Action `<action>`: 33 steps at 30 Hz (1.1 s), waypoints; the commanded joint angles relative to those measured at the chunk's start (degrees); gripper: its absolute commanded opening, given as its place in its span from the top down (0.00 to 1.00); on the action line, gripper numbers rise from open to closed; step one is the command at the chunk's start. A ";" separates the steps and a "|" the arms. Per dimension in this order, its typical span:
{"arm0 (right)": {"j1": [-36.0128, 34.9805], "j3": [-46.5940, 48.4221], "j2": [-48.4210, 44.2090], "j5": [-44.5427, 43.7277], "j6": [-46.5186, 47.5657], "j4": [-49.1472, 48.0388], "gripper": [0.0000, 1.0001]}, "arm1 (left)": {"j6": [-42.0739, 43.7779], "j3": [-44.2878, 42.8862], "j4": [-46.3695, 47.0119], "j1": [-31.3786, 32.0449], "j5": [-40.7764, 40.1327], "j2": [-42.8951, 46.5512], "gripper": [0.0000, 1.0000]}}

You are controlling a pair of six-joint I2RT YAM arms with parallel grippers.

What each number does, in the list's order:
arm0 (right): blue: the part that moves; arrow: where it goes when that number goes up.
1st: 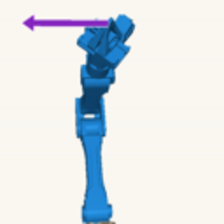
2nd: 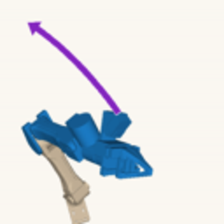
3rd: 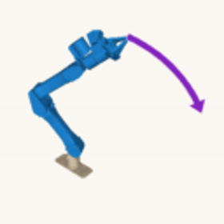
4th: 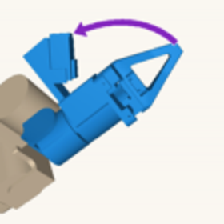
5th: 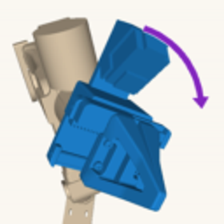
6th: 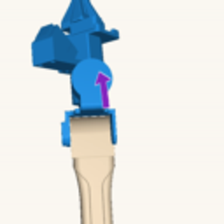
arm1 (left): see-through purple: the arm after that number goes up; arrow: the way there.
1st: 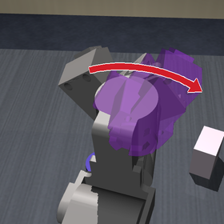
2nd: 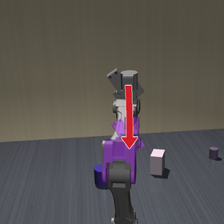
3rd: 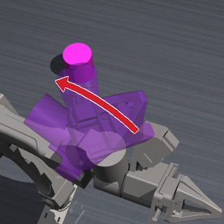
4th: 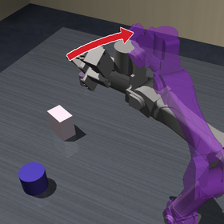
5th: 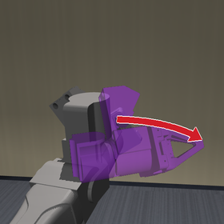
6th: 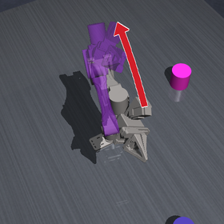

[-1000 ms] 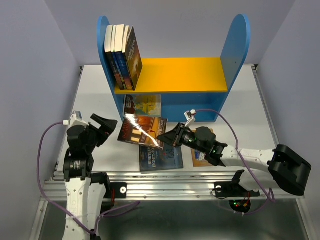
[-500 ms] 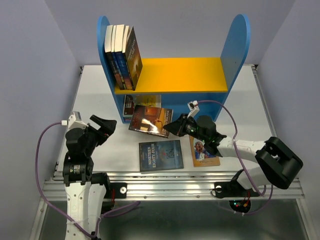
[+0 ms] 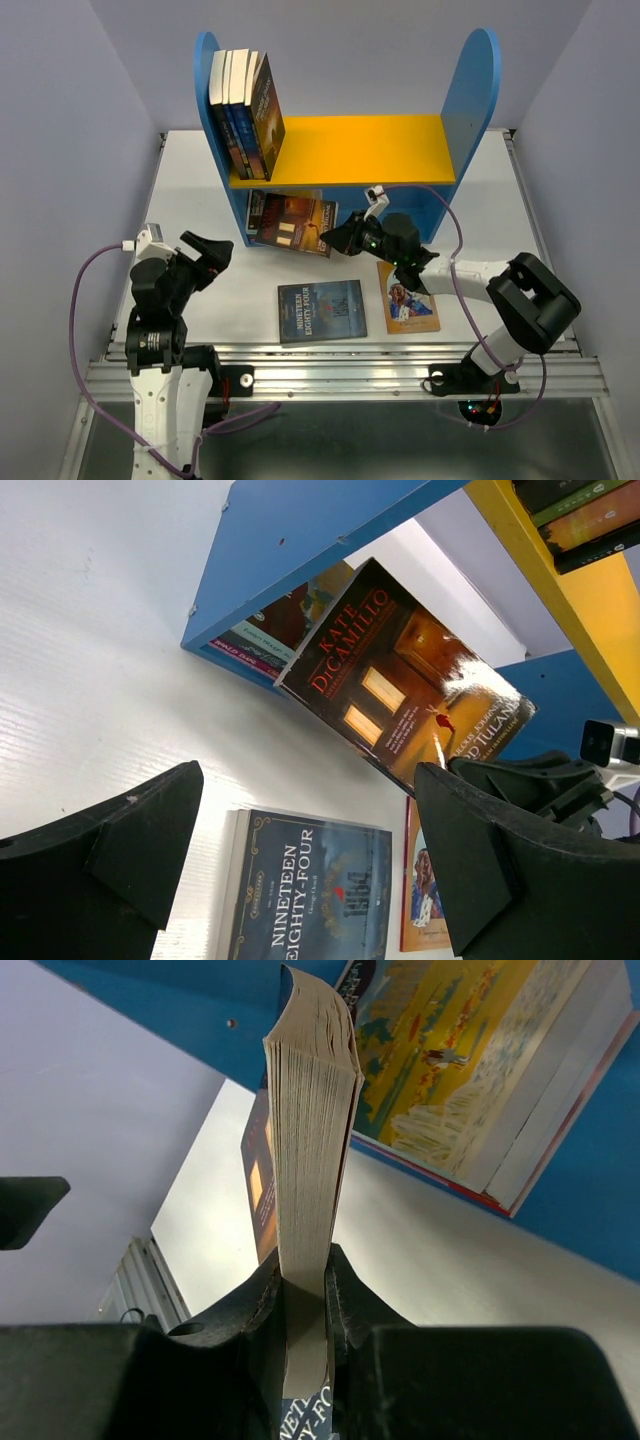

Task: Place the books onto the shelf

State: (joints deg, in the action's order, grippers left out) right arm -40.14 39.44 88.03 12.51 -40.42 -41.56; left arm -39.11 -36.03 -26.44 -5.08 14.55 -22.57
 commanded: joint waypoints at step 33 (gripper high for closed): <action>3.31 2.30 15.50 -3.37 -15.82 -26.73 0.99 | 1.50 0.79 3.23 -0.02 1.36 2.70 0.01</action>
State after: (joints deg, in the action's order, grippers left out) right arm -37.36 41.28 103.15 10.31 -52.88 -58.35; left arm -38.79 -35.11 -25.56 -5.08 15.03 -20.43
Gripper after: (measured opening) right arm 0.210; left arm 0.986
